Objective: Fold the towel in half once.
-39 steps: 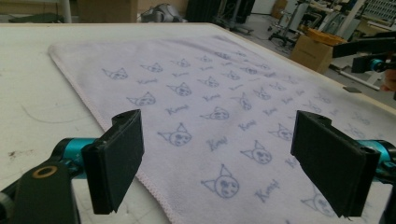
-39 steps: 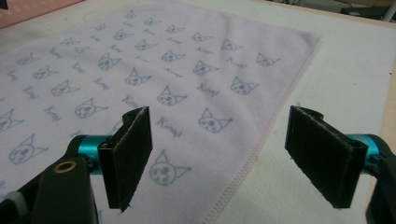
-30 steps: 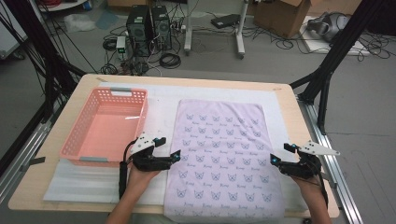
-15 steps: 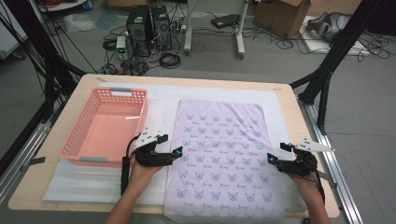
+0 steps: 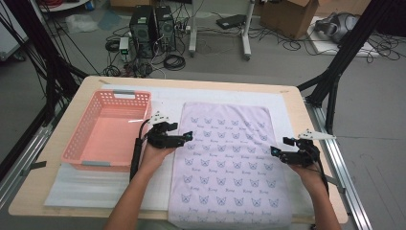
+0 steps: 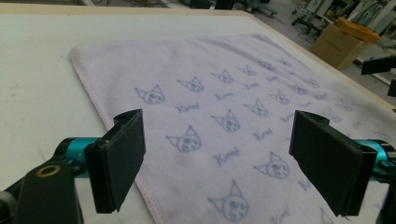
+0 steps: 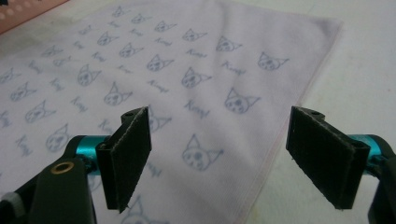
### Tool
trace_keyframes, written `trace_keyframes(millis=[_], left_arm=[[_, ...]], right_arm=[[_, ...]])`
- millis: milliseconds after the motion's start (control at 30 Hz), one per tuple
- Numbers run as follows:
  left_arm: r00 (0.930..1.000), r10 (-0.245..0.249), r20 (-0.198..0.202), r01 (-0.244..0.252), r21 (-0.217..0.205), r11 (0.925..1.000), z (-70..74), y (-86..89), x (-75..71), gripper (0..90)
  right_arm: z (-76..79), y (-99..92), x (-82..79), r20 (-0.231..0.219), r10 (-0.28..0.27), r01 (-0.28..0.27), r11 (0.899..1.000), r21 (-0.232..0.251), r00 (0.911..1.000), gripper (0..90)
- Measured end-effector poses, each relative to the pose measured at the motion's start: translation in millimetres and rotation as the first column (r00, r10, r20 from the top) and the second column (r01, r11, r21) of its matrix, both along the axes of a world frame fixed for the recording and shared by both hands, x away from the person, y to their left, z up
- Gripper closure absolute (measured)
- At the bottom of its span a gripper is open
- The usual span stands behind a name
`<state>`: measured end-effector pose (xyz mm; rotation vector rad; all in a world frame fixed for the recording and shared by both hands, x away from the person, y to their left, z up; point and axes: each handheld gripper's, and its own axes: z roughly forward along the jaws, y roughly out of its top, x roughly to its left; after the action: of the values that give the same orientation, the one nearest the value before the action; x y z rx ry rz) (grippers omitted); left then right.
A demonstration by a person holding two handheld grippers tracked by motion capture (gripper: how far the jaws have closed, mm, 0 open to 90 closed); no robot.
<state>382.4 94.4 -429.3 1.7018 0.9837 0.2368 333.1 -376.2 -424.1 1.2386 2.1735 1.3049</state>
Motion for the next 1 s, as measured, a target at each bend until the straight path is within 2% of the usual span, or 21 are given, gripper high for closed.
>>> trace_keyframes(millis=[100,200,333,467,533,600,700,767,833,867,1000], left_arm=[[0.9993,0.019,-0.032,-0.017,0.039,0.9991,-2.5,-4.8,13.0,21.3],[0.9977,0.052,-0.044,-0.049,0.065,0.9966,-4.6,-6.2,23.3,22.1],[0.9914,0.112,-0.068,-0.102,0.137,0.9853,-11.2,-7.9,33.9,22.1],[0.9858,0.150,-0.076,-0.134,0.181,0.9743,-18.8,-10.3,40.2,24.9],[0.9806,0.172,-0.093,-0.152,0.193,0.9693,-21.8,-10.8,42.4,28.1],[0.9822,0.160,-0.099,-0.136,0.209,0.9684,-22.1,-12.1,42.3,33.0],[0.9833,0.163,-0.082,-0.138,0.250,0.9585,-21.8,-15.0,41.2,36.4],[0.9831,0.171,-0.064,-0.147,0.280,0.9486,-21.6,-17.3,40.2,39.9],[0.9838,0.176,-0.034,-0.155,0.334,0.9298,-21.1,-20.1,38.2,45.8],[0.9838,0.178,-0.022,-0.159,0.346,0.9245,-21.2,-20.9,37.7,50.0],[0.9826,0.183,-0.033,-0.160,0.352,0.9221,-19.4,-19.1,37.0,61.4]], right_arm=[[2.9,3.2,13.9,-0.006,-0.008,0.008,1.000,-0.010,0.9999,21.3],[3.2,7.0,27.6,-0.034,-0.010,0.009,1.000,-0.018,0.9994,22.4],[1.9,10.6,42.4,-0.063,-0.022,0.021,1.000,-0.020,0.9977,25.8],[-1.8,12.2,54.3,-0.091,-0.063,0.059,0.997,-0.044,0.9939,27.7],[-5.0,11.6,59.7,-0.106,-0.102,0.096,0.993,-0.065,0.9891,33.5],[-9.1,10.3,63.4,-0.116,-0.124,0.116,0.991,-0.073,0.9855,34.8],[-15.4,10.3,67.0,-0.140,-0.161,0.147,0.983,-0.109,0.9769,37.8],[-18.5,12.7,68.3,-0.147,-0.171,0.149,0.978,-0.144,0.9743,41.7],[-18.0,16.7,67.6,-0.121,-0.189,0.163,0.967,-0.194,0.9745,48.8],[-17.9,18.4,67.2,-0.109,-0.194,0.167,0.961,-0.221,0.9749,51.3],[-16.1,23.7,66.1,-0.114,-0.185,0.156,0.961,-0.230,0.9761,72.6]])
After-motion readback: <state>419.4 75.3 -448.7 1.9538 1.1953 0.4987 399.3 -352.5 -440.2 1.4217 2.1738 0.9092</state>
